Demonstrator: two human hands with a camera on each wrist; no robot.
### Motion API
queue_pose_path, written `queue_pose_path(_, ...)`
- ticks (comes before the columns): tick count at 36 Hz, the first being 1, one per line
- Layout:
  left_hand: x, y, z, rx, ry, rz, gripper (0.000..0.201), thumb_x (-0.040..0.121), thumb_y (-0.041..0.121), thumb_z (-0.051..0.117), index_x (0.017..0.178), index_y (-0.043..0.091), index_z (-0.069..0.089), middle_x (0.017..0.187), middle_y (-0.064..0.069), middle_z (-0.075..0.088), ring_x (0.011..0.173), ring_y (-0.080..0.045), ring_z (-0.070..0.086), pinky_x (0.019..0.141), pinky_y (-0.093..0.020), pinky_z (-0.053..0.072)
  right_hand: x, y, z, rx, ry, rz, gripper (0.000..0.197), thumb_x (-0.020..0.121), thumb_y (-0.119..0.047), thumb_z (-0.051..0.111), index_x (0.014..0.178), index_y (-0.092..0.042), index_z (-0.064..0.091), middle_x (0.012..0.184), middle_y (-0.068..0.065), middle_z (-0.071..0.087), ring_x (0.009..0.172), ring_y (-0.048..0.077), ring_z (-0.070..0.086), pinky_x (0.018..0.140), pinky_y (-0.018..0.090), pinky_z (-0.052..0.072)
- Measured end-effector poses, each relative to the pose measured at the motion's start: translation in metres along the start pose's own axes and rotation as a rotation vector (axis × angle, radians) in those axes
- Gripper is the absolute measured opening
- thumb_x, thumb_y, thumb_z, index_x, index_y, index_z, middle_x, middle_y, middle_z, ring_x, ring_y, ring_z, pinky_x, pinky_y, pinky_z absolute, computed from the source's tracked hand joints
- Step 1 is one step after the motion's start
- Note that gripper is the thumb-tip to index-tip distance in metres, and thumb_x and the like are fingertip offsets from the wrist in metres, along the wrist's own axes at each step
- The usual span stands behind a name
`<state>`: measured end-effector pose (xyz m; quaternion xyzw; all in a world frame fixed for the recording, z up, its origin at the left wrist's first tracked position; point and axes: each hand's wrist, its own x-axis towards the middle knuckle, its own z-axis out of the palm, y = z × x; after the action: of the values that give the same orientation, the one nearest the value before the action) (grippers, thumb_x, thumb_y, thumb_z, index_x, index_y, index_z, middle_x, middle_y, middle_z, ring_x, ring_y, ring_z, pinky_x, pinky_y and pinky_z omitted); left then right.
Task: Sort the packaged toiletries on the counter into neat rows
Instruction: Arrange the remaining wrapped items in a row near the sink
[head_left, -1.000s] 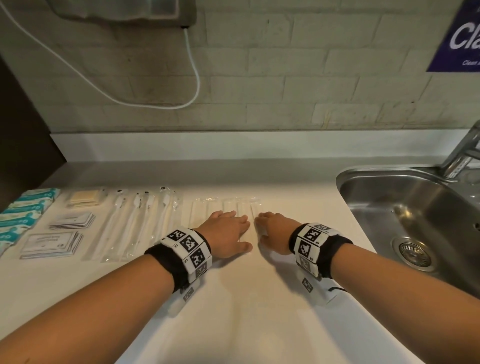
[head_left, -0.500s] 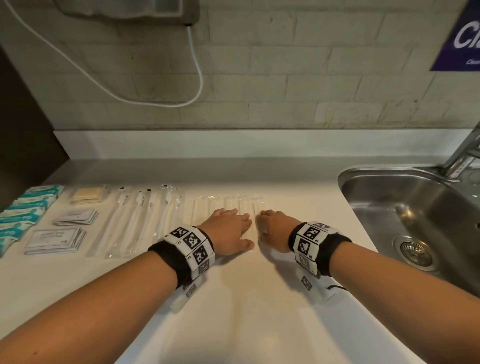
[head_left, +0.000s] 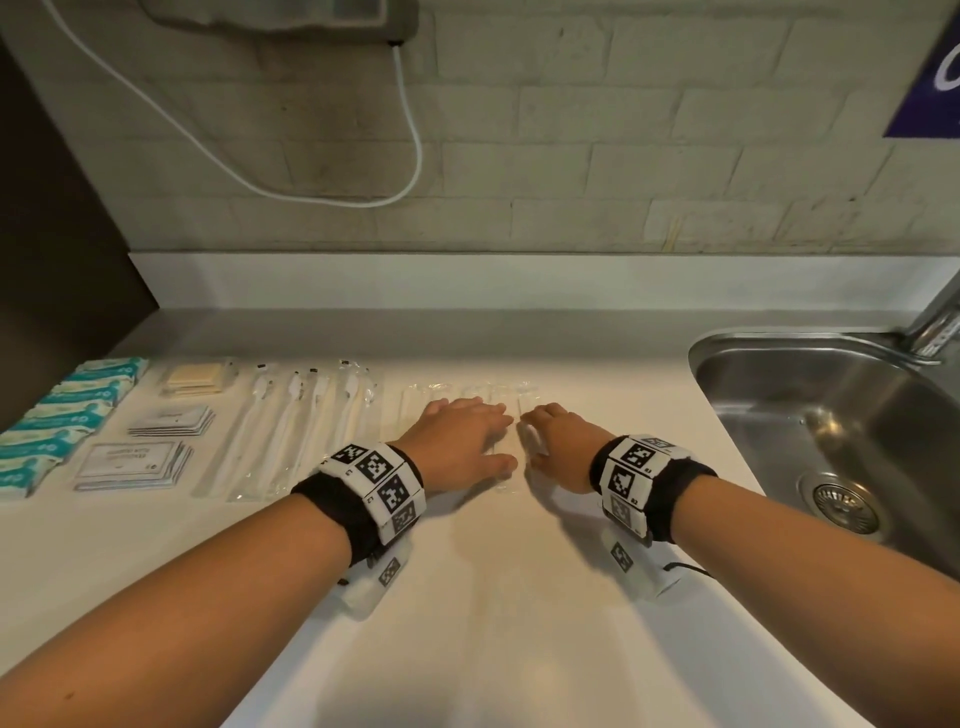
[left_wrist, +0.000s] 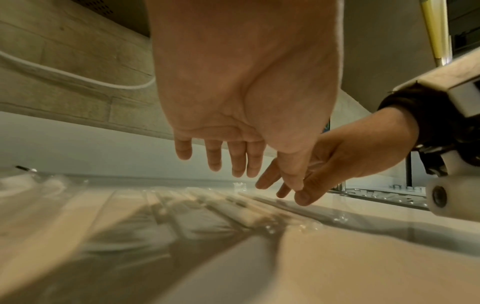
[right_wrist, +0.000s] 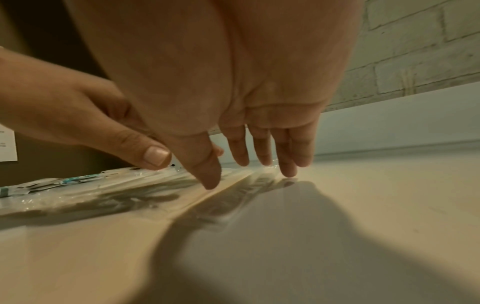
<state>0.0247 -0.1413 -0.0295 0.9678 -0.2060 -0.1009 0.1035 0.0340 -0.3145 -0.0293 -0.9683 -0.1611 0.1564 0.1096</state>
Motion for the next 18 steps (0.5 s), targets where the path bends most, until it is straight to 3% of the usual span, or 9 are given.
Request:
queue_pose_path(7, -0.021, -0.031, -0.014, 0.035, 0.046, -0.091, 0.061, 0.094, 0.051, 0.051, 0.149, 0.029, 0.036, 0.158, 0.007, 0.031, 0.148, -0.017, 0.020, 0.121, -0.043, 0.011, 0.004, -0.011, 0.005, -0.021, 0.071, -0.132, 0.052, 0.096, -0.031, 0.050, 0.145, -0.019, 0.039, 0.148, 0.004, 0.040, 0.128, 0.025, 0.046, 0.106, 0.039, 0.041)
queue_pose_path(13, -0.036, -0.055, -0.011, 0.066, -0.053, -0.129, 0.063, 0.092, 0.056, 0.051, 0.149, 0.031, 0.037, 0.159, 0.008, 0.028, 0.149, -0.020, 0.017, 0.120, -0.043, 0.011, 0.010, -0.030, 0.008, -0.151, 0.024, -0.232, 0.050, 0.099, -0.035, 0.044, 0.145, -0.018, 0.039, 0.155, 0.004, 0.032, 0.139, 0.026, 0.036, 0.113, 0.040, 0.031)
queue_pose_path(15, -0.039, -0.054, -0.008, 0.084, -0.078, -0.110, 0.064, 0.093, 0.058, 0.048, 0.150, 0.031, 0.035, 0.160, 0.009, 0.025, 0.150, -0.020, 0.014, 0.120, -0.042, 0.009, 0.013, -0.035, 0.009, -0.208, 0.000, -0.246, 0.040, 0.098, -0.032, 0.043, 0.132, -0.012, 0.049, 0.148, 0.007, 0.041, 0.132, 0.029, 0.043, 0.108, 0.039, 0.036)
queue_pose_path(18, -0.040, -0.051, -0.007, 0.133, -0.111, -0.092, 0.064, 0.094, 0.059, 0.045, 0.150, 0.031, 0.034, 0.161, 0.008, 0.024, 0.150, -0.020, 0.012, 0.119, -0.043, 0.007, 0.016, -0.037, 0.013, -0.212, -0.014, -0.264, 0.024, 0.096, -0.029, 0.046, 0.108, -0.011, 0.056, 0.119, 0.007, 0.056, 0.112, 0.028, 0.054, 0.094, 0.037, 0.042)
